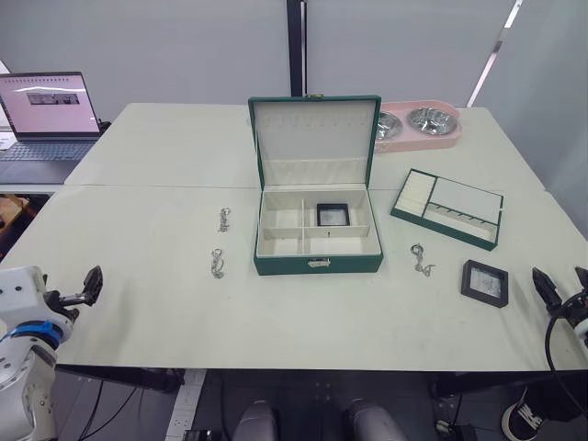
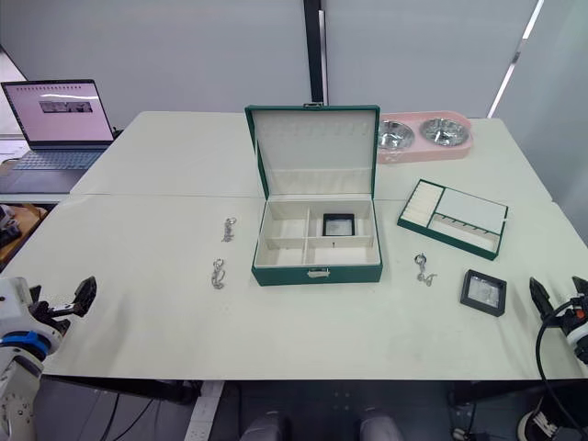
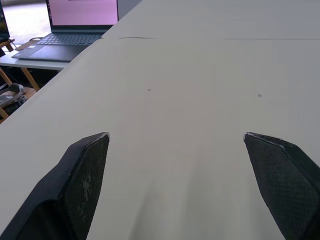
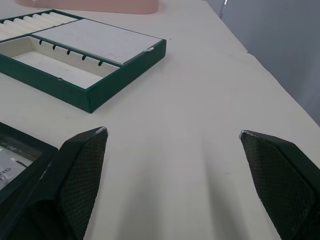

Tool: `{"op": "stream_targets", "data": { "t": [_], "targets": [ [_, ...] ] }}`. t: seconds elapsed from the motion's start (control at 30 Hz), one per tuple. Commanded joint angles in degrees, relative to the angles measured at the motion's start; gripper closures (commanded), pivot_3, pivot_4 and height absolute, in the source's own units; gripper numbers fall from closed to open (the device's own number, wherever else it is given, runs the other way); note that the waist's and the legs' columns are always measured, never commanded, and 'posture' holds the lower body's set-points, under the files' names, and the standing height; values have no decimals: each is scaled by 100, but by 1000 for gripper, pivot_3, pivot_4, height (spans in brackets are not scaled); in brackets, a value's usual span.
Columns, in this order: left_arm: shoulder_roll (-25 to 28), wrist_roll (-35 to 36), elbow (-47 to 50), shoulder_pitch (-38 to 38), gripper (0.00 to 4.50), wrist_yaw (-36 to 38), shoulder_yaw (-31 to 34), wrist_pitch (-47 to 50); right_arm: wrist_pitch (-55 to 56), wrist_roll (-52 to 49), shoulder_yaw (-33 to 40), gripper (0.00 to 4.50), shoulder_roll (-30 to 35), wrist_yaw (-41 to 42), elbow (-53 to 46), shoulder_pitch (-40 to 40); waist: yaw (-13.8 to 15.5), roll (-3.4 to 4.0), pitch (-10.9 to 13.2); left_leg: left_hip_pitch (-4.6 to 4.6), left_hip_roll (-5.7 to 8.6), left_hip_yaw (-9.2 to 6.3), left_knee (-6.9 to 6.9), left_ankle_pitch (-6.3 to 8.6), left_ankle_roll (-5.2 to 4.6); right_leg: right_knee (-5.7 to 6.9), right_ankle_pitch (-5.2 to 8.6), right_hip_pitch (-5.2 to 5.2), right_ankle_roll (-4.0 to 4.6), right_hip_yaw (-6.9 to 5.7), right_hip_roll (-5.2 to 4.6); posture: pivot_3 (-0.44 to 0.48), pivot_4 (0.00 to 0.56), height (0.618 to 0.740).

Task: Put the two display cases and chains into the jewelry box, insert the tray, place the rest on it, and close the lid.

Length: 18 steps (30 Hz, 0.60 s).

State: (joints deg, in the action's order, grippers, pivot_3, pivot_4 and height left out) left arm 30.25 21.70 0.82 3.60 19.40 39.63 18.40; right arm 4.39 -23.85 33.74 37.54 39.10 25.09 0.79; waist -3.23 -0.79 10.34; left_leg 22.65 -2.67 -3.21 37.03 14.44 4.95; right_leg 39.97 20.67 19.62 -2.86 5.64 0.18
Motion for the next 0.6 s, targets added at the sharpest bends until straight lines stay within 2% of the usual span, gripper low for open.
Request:
{"op": "stream_targets", "data": {
  "t": [0.03, 0.2, 0.33, 0.6],
  "targets": [
    [-133, 112, 598, -61, 45, -150, -142, 12, 87, -257, 180, 0, 131, 312, -222, -60, 2, 0, 0, 0, 0, 0, 0, 0, 0, 0, 0, 0, 0, -1, 0, 0, 150, 740],
    [-551, 85, 1122, -241, 45, -746, -293, 52, -368, -643, -128, 0, 187, 976, -1127, -115, -5, 0, 0, 0, -2, -1, 1, 0, 0, 0, 0, -2, 0, 0, 2, 0, 150, 740],
    [-988, -49, 1636, -345, 45, -1218, -708, 153, -1079, -989, -603, 0, 387, 1664, -2258, -395, 12, 1, -1, 1, -1, -2, 1, 0, 0, -2, 0, -5, 0, 0, 1, 0, 150, 740],
    [-1704, -524, 1813, -227, 45, -1723, -1483, -24, -1857, -1365, -1217, 0, 672, 2265, -3689, -490, 55, -4, 0, 4, 3, -8, 3, 0, 0, -7, 0, -8, -1, -5, 1, 0, 150, 740]
  ]
}}
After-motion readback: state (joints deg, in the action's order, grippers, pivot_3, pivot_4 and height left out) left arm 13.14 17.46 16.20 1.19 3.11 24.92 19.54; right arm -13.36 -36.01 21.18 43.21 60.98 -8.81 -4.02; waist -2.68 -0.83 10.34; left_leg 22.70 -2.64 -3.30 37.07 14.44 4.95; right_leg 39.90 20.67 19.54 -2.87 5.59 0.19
